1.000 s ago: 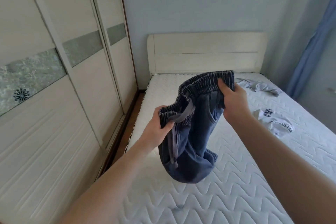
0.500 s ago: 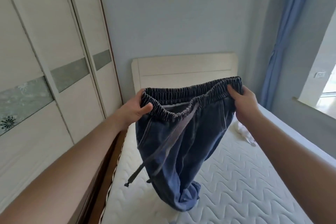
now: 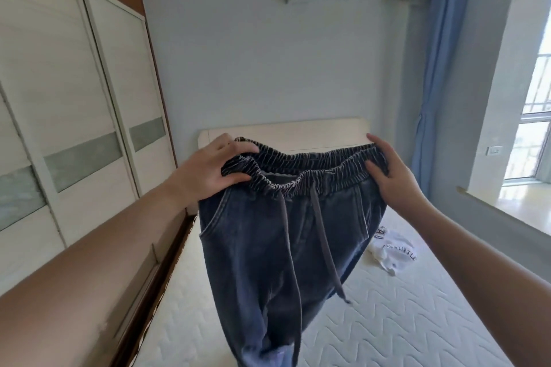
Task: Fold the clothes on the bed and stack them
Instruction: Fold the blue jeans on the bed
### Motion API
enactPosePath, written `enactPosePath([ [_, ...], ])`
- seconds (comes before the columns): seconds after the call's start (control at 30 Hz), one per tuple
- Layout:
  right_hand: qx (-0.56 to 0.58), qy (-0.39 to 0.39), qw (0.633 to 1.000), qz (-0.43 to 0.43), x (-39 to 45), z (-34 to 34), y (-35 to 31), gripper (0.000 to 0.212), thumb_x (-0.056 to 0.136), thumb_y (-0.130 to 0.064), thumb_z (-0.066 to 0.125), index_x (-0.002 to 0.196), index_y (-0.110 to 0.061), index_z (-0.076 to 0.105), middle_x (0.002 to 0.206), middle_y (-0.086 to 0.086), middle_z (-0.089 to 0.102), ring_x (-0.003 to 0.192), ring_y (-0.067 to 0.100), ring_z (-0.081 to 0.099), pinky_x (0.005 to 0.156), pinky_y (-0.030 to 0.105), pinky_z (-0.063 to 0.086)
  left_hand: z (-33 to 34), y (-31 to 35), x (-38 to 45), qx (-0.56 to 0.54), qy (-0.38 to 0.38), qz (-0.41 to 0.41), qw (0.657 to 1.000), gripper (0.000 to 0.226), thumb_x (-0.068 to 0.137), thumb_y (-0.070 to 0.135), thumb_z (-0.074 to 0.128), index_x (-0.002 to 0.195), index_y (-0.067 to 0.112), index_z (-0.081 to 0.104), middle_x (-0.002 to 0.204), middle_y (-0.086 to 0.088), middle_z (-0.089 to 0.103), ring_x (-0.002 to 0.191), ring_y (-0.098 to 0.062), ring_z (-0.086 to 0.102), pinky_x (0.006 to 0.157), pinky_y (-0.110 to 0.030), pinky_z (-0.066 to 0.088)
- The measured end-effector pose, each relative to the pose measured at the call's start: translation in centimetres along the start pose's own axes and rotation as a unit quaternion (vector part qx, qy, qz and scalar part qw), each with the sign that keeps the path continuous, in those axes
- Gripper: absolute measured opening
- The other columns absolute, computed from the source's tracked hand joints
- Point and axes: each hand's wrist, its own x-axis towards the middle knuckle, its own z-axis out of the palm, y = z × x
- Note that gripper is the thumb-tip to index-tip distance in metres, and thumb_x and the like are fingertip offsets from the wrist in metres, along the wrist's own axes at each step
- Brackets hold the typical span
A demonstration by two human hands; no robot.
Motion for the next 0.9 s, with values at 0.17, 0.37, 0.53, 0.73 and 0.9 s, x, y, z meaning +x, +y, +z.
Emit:
enactPosePath([
  [0.17, -0.095, -0.045, 0.994, -0.027, 2.3, -4.1, 3.0, 0.029, 0.091, -0.026, 0.066, 0.103, -0.044, 0.047, 0.088, -0.013, 0.065, 0.075, 0.000, 0.063, 0.072, 0.033, 0.054, 1.2, 1.4, 3.3, 0.030, -0.019, -0.030, 0.999, 0.042, 0.078, 0.042, 0.076, 0.109, 0.032, 0.049, 0.101, 0.003, 0.057, 0.079, -0.010, 0.055, 0.075, -0.021, 0.041],
  [0.37, -0.255, -0.182, 0.945, -0.088, 4.2, -7.6, 4.6, 0.045, 0.064, -0.051, 0.073, 0.088, -0.025, 0.044, 0.067, -0.012, 0.054, 0.060, 0.014, 0.052, 0.055, 0.023, 0.040, 1.6, 1.7, 4.7, 0.026, -0.066, -0.081, 0.994, 0.044, 0.070, 0.042, 0.083, 0.089, 0.031, 0.045, 0.081, 0.020, 0.049, 0.078, 0.010, 0.051, 0.064, -0.008, 0.034],
  [0.53, -0.231, -0.181, 0.953, -0.077, 4.9, -8.7, 5.6, 0.032, 0.081, -0.034, 0.074, 0.090, -0.026, 0.044, 0.070, 0.011, 0.062, 0.065, 0.034, 0.058, 0.064, 0.038, 0.049, 0.5, 1.4, 5.9, 0.064, -0.154, -0.026, 0.986, 0.044, 0.069, 0.049, 0.079, 0.073, 0.020, 0.047, 0.075, 0.014, 0.044, 0.064, -0.003, 0.047, 0.060, -0.007, 0.033],
  [0.73, -0.035, -0.116, 0.992, -0.031, 5.6, -9.5, 4.3, 0.022, 0.091, -0.033, 0.062, 0.082, -0.042, 0.044, 0.071, 0.004, 0.067, 0.057, 0.014, 0.057, 0.058, 0.026, 0.046, -1.6, 0.7, 7.4, -0.030, -0.138, -0.058, 0.988, 0.035, 0.070, 0.042, 0.082, 0.071, 0.012, 0.063, 0.090, 0.008, 0.058, 0.085, -0.011, 0.057, 0.073, -0.015, 0.041],
  [0.9, 0.200, 0.016, 0.979, 0.030, 7.0, -8.5, 1.1, 0.017, 0.088, -0.048, 0.059, 0.082, -0.033, 0.057, 0.071, -0.009, 0.063, 0.061, 0.004, 0.060, 0.052, 0.019, 0.050, -3.0, 1.1, 7.5, -0.289, 0.000, -0.217, 0.932, 0.020, 0.073, 0.036, 0.078, 0.080, 0.018, 0.073, 0.086, 0.001, 0.072, 0.081, -0.014, 0.069, 0.069, -0.019, 0.054],
])
